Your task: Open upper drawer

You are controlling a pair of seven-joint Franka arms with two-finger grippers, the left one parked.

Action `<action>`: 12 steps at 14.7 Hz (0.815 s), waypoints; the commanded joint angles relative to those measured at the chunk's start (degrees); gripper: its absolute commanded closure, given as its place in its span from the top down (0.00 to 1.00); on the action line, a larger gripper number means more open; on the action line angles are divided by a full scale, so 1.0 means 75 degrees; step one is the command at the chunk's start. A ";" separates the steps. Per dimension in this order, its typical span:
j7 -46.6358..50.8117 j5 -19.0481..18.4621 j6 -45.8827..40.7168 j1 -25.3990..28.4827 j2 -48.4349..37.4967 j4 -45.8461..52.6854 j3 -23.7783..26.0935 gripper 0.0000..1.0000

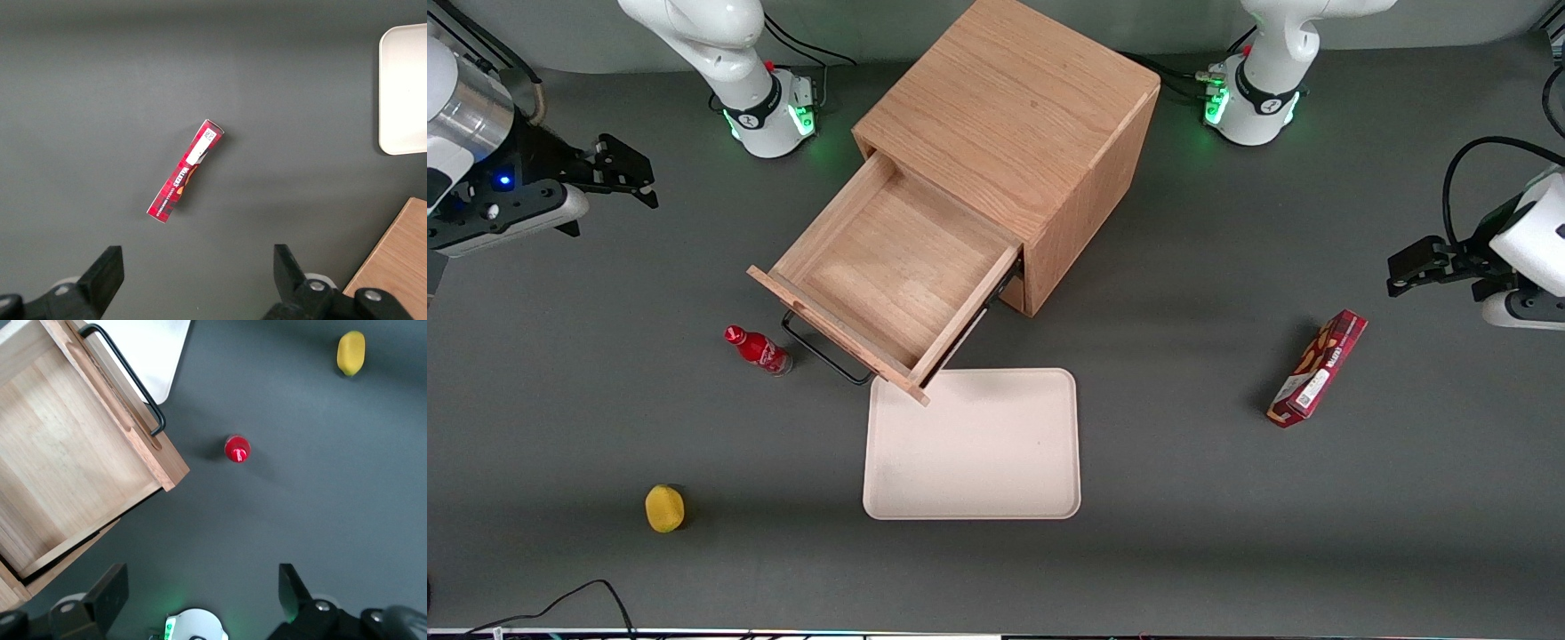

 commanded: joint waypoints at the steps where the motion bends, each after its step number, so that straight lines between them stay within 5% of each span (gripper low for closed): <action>1: 0.0208 0.0341 -0.0061 0.2661 -0.0307 -0.0187 -0.2893 0.99; 7: 0.1202 0.0424 0.1075 0.2761 0.0220 -0.0211 -0.2957 1.00; 12: 0.1239 0.0435 0.0773 0.1999 -0.0119 -0.0457 -0.2957 1.00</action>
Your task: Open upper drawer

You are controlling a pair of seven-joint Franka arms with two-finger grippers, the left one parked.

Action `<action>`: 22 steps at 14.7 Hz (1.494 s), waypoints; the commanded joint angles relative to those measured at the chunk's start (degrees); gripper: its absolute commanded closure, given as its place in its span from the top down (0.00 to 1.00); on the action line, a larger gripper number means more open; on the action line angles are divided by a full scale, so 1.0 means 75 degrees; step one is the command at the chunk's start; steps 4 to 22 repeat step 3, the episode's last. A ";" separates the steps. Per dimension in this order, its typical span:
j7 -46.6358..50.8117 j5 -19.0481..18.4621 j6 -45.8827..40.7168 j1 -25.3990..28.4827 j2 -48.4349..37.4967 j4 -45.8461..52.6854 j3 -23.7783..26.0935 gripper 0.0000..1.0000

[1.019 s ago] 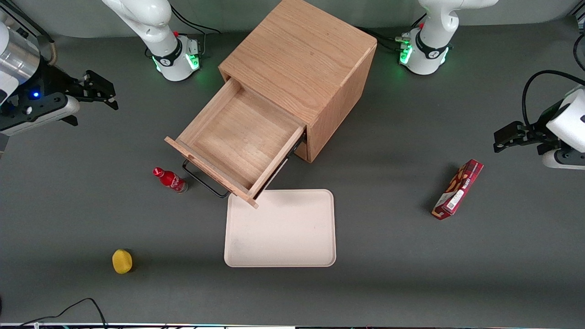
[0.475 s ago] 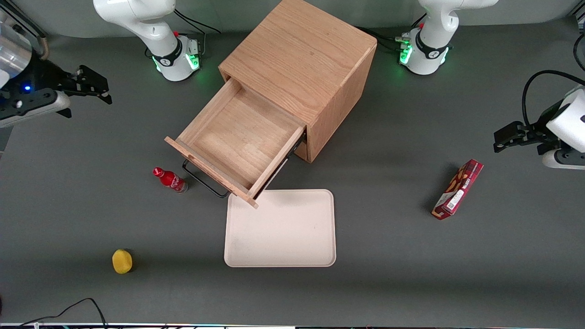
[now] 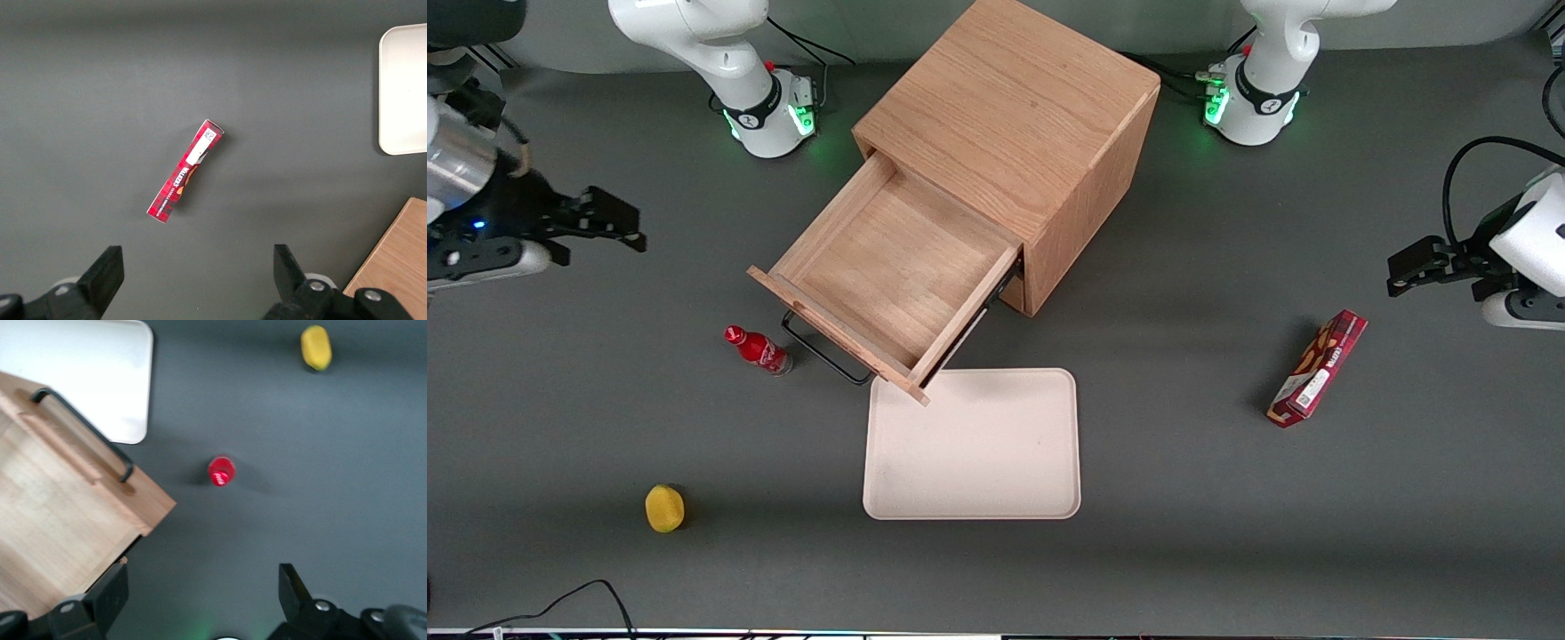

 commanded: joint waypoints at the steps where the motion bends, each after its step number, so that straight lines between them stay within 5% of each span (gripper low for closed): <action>1: 0.0121 0.0155 -0.0266 -0.0215 -0.0367 -0.0122 -0.0037 1.00; 22: 0.0144 0.0213 -0.0385 -0.0461 -0.0402 -0.0110 -0.0014 1.00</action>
